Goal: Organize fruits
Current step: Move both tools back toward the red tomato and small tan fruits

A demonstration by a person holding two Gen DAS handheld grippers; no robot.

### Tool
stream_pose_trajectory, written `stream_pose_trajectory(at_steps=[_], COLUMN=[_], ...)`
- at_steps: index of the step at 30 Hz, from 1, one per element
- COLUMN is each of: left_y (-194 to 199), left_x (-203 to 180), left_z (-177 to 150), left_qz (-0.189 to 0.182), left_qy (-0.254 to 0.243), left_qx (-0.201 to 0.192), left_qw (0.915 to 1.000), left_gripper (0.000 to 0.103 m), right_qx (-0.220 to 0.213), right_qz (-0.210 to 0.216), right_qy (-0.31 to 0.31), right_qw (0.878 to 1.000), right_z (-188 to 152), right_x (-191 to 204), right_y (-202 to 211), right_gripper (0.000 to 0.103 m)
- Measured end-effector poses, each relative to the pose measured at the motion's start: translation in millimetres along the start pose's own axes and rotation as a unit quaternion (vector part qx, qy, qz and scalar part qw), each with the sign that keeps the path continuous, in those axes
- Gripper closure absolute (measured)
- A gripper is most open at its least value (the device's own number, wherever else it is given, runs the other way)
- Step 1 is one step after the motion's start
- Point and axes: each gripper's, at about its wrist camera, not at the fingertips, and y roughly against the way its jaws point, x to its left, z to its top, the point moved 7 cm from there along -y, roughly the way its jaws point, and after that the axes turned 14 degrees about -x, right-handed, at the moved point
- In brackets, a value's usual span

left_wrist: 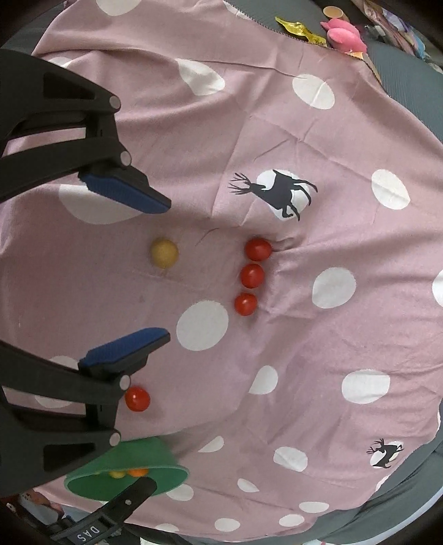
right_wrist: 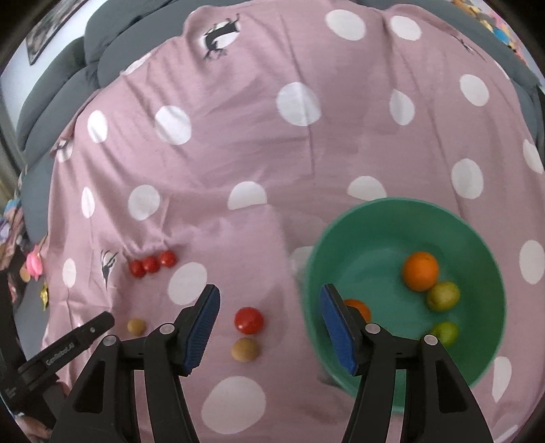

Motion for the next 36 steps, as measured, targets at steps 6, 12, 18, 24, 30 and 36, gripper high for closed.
stream_pose_trajectory(at_steps=[6,12,18,24,30,36], left_y=[-1.0,-3.0,-3.4,-3.2,-4.6,-5.0], left_x=[4.2,-2.4,1.7,6.3,4.7,9.7], left_z=[-0.5,-2.4,-2.2,-1.7,-3.2,-5.3], left_qz=[0.014,0.01,0.022,0.029,0.031,0.036], left_qy=[-0.005,-0.019,-0.023,-0.014,-0.019,-0.016], left_qx=[-0.008,-0.01,-0.013,-0.014,-0.011,-0.007], left_qw=[0.9998,0.9997,0.9994,0.9994,0.9993,0.9992], left_gripper=[0.033,0.033,0.033,0.033,0.033,0.033], right_qx=[0.005,0.022,0.027,0.029,0.028,0.037], right_qz=[-0.004,0.01,0.022,0.031,0.037,0.045], right_qy=[0.017,0.014,0.027,0.042,0.044,0.052], right_qw=[1.0,1.0,0.999,0.998,0.998,0.997], right_z=[-4.5,-22.3,-25.9,-30.0,-31.6,-36.9], right_x=[11.4,16.1,28.7,43.2,48.6,57.9], right_y=[-2.8,-6.9,-10.3,-11.3,-11.9,-15.8], right_gripper=[0.042,0.042,0.042,0.042,0.042,0.042])
